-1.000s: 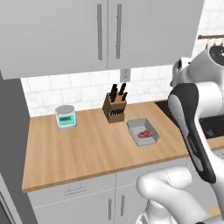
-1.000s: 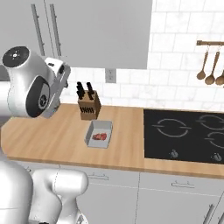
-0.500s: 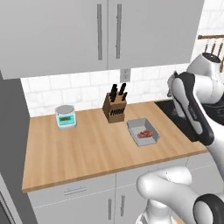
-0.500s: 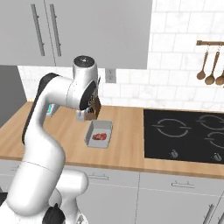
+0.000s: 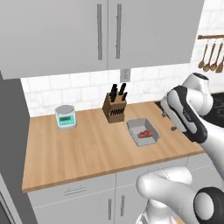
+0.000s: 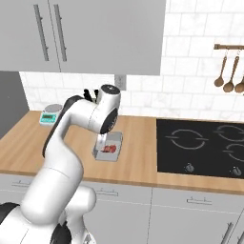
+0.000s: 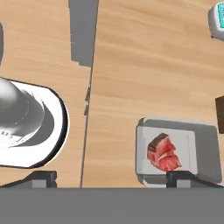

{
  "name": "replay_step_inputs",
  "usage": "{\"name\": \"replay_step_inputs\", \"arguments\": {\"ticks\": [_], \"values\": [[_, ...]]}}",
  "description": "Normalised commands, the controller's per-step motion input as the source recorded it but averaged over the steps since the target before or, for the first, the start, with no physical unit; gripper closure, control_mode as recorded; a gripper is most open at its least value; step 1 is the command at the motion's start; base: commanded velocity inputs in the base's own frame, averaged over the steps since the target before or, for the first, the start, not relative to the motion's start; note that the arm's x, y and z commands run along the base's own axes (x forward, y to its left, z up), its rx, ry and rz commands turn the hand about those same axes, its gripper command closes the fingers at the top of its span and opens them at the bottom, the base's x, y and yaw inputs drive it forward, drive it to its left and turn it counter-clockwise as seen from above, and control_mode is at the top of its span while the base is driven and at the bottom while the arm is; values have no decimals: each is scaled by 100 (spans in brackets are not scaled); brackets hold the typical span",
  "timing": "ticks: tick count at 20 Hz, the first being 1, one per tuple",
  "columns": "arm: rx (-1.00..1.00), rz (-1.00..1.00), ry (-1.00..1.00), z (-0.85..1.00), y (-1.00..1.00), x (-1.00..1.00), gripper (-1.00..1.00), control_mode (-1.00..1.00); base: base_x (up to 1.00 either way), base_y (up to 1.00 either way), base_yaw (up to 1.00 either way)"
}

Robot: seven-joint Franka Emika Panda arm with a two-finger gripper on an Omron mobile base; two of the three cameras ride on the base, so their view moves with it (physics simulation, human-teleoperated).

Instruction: Take the meat container that has the steak and place it on the second highest rack of the freezer. Then take the vegetable container that has the carrot and avocado and place it on the highest rack of the freezer.

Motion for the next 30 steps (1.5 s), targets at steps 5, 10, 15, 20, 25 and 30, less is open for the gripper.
{"name": "replay_step_inputs", "arguments": {"ticks": [5,10,15,20,25,30], "values": [[0,9,1,-98,11,-1,-100,-100,0,0,0],[0,4,2,-51,1,63,-100,-100,0,0,0],[0,10,0,-27,0,58,-100,-100,0,0,0],[0,14,0,-30,1,47,-100,-100,0,0,0],[0,11,0,-26,8,58,-100,-100,0,0,0],[0,3,0,-31,22,33,-100,-100,0,0,0]]}}
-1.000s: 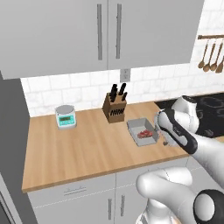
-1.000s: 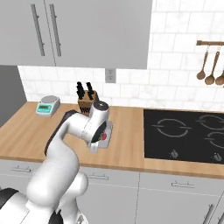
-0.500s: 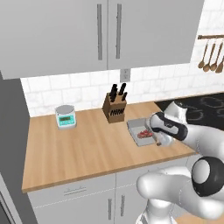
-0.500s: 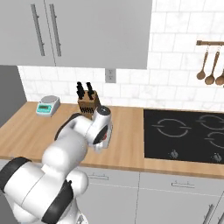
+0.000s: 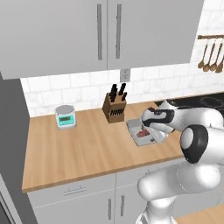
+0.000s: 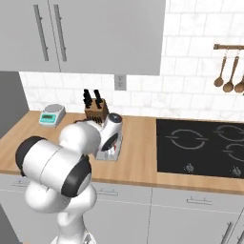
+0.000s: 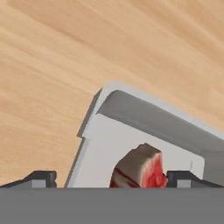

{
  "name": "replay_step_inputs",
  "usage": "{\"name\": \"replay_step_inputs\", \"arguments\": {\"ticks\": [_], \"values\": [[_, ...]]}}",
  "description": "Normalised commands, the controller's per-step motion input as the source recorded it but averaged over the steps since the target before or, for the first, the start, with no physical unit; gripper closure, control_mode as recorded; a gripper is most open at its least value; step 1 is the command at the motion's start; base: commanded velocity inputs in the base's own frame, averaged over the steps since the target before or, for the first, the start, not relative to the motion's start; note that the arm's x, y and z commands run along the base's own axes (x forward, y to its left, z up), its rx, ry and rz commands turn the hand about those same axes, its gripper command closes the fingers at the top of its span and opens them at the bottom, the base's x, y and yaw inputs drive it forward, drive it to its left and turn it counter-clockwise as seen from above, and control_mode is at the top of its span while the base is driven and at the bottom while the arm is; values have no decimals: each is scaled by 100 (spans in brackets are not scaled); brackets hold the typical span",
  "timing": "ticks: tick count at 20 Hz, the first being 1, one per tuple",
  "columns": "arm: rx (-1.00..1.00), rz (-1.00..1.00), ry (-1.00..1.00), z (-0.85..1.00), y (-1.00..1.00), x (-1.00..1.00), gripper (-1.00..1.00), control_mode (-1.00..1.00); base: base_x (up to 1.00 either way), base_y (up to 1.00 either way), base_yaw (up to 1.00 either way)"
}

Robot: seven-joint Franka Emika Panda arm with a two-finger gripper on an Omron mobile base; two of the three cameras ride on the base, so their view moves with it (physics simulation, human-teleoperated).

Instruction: Take the meat container that has the steak and place it on the second highest rack of the freezer. Then take the vegetable container that has the carrot and avocado and place it on the highest rack of the freezer.

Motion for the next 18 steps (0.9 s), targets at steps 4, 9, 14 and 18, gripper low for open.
{"name": "replay_step_inputs", "arguments": {"ticks": [4,9,14,18], "values": [[0,0,0,-43,22,3,-100,-100,0,0,0],[-7,0,-5,-55,33,-46,-100,-100,0,0,0],[-5,0,-4,-48,20,-25,-100,-100,0,0,0],[0,0,7,-28,0,31,-100,-100,0,0,0]]}}
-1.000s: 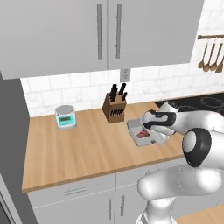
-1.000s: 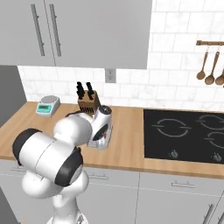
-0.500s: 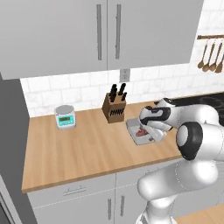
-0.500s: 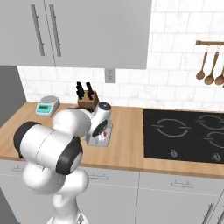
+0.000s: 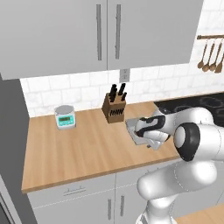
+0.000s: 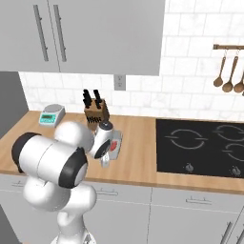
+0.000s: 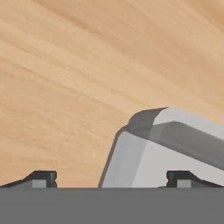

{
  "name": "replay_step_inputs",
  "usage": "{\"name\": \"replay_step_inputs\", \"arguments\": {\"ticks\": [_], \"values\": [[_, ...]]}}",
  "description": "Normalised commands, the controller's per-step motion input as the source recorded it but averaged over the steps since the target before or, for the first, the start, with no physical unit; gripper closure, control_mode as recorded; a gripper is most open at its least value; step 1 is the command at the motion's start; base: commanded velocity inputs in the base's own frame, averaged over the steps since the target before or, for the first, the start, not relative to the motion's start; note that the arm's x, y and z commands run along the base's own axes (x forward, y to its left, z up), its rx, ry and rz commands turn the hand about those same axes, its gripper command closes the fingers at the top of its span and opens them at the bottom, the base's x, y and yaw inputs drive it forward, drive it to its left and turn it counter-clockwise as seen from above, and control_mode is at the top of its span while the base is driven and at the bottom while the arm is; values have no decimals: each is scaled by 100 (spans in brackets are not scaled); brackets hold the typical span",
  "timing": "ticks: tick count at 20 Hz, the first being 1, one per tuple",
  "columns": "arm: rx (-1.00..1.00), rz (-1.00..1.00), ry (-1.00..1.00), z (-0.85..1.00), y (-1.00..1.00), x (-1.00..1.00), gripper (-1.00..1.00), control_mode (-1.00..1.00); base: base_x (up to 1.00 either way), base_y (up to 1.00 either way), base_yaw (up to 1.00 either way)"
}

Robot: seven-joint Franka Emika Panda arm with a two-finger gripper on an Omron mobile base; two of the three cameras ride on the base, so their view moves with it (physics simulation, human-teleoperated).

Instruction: Take the meat container that has the steak and place it on the second highest rack of the freezer. Then take the vegetable container that has the carrot and avocado and place it on the highest rack of the freezer.

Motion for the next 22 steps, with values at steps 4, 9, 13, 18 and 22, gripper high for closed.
{"name": "replay_step_inputs", "arguments": {"ticks": [4,9,13,18,22], "values": [[0,0,12,-13,0,31,100,-100,0,0,0],[1,0,13,-15,0,3,100,-100,0,0,0],[1,0,3,-21,0,-1,100,-100,0,0,0],[1,-1,0,11,0,-34,100,-100,0,0,0],[1,0,0,72,0,-51,100,-100,0,0,0]]}}
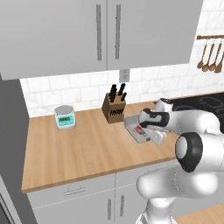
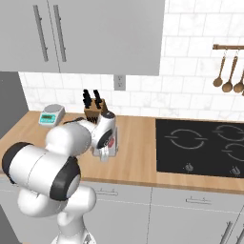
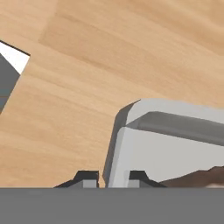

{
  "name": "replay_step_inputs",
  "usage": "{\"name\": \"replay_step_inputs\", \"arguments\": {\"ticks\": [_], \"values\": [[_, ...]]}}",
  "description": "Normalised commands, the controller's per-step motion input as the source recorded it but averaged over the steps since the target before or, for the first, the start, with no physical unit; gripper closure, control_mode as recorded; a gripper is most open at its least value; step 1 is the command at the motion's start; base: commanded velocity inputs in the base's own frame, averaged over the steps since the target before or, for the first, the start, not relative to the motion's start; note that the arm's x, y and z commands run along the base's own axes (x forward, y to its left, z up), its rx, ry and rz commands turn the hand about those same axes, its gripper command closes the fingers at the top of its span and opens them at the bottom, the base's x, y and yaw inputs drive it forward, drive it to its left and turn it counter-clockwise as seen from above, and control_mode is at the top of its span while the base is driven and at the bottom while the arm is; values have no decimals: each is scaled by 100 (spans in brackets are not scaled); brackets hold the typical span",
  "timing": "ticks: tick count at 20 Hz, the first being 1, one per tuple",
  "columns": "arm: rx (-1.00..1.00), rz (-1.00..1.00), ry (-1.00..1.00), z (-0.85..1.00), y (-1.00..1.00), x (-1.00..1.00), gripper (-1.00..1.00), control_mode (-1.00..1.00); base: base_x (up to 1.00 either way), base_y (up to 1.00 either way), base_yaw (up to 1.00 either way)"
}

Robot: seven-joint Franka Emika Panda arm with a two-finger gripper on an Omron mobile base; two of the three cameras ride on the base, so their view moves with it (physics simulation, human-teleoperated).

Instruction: Take the meat container that has the steak and place it on the second highest rack of the freezer. Then take the vegetable container that has the carrot and avocado and place it on the highest rack of the freezer.

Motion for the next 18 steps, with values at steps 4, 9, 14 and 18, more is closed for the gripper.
{"name": "replay_step_inputs", "arguments": {"ticks": [4,9,14,18], "values": [[-3,0,0,100,0,-62,100,-100,0,0,0],[-1,0,0,100,7,-89,100,-100,0,0,0],[0,-2,0,100,20,-98,100,-100,0,0,0],[0,-9,0,100,23,-79,100,-100,0,0,0]]}}
